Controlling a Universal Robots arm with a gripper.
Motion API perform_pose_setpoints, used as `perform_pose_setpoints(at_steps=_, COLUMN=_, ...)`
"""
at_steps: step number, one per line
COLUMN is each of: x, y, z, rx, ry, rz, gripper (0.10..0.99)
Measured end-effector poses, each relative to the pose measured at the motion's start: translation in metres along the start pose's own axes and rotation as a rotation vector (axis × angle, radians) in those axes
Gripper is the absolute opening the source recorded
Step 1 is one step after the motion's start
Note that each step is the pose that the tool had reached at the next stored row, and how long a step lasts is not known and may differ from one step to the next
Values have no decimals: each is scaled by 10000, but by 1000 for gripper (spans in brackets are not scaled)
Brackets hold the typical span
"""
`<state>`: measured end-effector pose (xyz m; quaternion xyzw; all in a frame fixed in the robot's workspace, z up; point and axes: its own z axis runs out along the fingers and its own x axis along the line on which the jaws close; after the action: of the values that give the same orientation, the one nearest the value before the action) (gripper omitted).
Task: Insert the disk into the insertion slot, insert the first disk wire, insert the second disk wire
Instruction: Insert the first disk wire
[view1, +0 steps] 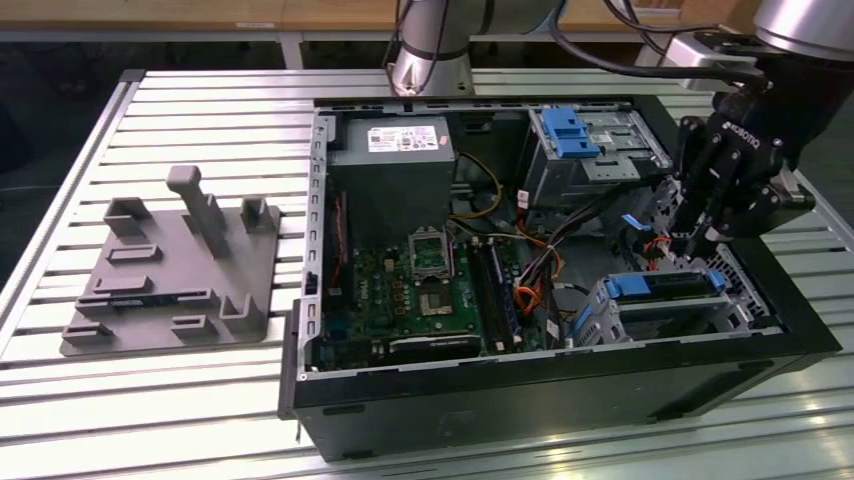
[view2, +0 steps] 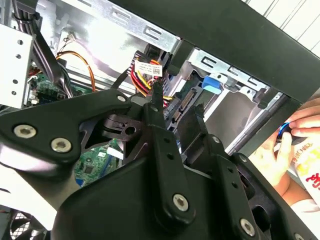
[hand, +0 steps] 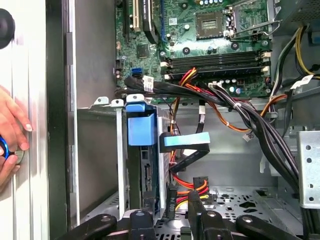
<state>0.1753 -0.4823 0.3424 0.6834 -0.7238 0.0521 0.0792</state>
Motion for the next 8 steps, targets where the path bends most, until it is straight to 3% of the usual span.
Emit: perform_pose_setpoints(at_steps=8, x=-30, y=2, z=-1, rx=-67, ry=-10, rz=353, gripper=404)
